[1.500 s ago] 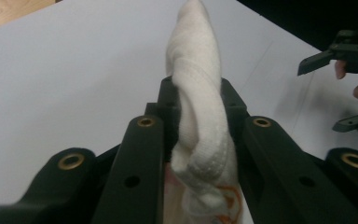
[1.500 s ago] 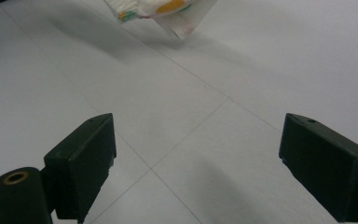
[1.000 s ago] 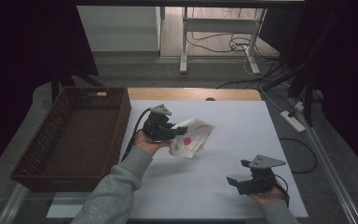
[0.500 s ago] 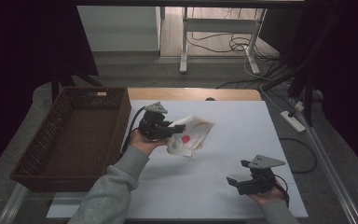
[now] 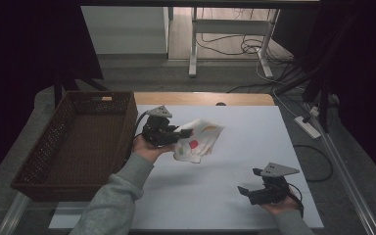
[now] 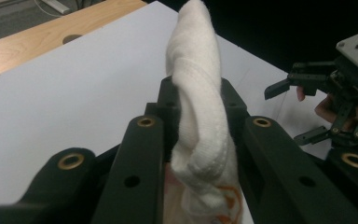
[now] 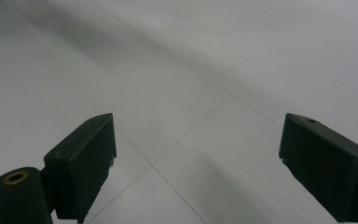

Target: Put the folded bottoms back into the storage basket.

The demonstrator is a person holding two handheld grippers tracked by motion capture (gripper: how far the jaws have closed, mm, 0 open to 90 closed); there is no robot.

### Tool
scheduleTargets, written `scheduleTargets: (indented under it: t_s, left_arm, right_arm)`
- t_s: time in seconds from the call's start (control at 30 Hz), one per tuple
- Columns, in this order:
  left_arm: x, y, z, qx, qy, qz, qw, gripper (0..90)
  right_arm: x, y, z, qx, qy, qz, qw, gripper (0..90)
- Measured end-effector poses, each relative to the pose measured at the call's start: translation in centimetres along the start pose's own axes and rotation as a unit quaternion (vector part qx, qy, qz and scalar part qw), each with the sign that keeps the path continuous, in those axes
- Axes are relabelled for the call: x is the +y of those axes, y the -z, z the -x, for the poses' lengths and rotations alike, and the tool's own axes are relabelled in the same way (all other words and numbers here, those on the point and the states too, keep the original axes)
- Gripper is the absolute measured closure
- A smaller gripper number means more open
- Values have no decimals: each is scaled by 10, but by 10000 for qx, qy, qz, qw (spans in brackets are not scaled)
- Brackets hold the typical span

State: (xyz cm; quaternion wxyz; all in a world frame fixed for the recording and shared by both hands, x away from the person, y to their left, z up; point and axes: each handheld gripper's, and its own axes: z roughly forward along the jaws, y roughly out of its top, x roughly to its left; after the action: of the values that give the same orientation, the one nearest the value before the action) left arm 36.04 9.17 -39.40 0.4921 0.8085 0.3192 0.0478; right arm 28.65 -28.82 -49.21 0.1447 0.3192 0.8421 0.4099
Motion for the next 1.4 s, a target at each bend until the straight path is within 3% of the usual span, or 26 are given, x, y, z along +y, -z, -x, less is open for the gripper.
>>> scheduleTargets:
  t_s: [1.4]
  left_arm:
    - [5, 40, 2, 223, -61, 285, 9993, 758]
  right_arm:
    - [-1, -1, 0, -5, -5, -46, 10000, 114]
